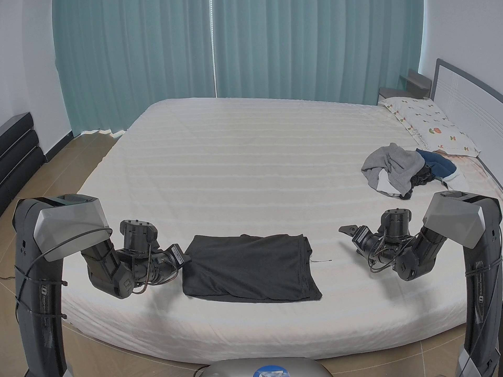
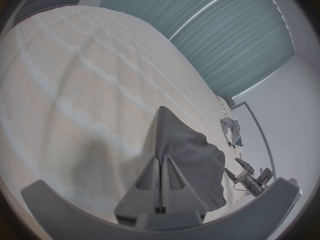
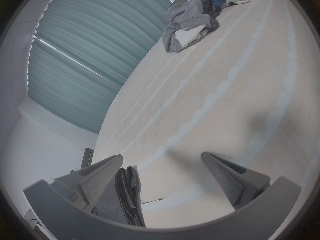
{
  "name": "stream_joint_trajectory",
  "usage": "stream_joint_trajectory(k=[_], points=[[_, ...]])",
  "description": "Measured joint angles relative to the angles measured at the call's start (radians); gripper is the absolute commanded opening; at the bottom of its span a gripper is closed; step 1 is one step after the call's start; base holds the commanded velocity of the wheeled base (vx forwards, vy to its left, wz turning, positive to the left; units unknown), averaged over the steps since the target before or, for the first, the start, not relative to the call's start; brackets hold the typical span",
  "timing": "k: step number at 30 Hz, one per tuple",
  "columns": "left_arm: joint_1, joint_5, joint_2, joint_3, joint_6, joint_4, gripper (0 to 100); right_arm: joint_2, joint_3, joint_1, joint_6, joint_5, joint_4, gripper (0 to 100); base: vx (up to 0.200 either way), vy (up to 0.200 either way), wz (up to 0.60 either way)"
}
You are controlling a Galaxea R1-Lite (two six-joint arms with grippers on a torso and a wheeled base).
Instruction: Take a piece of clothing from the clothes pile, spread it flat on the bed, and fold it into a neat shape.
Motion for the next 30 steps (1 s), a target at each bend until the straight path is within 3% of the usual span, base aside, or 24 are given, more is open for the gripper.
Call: stream_joint_trajectory(k=[22, 23, 30], points=[[-0.005, 0.003, -0.008, 0.012, 0.001, 0.0, 0, -0.003, 0.008, 0.02, 0.0, 0.0, -0.001, 100, 0.0, 0.0, 0.0], [-0.006, 0.003, -0.008, 0.014, 0.001, -0.001, 100, -0.003, 0.009, 0.02, 0.0, 0.0, -0.002, 100, 0.0, 0.0, 0.0], [-0.007, 0.005, -0.012, 0.024, 0.001, -0.001, 100, -0.003, 0.01, 0.021, 0.0, 0.0, -0.003, 100, 0.0, 0.0, 0.0]])
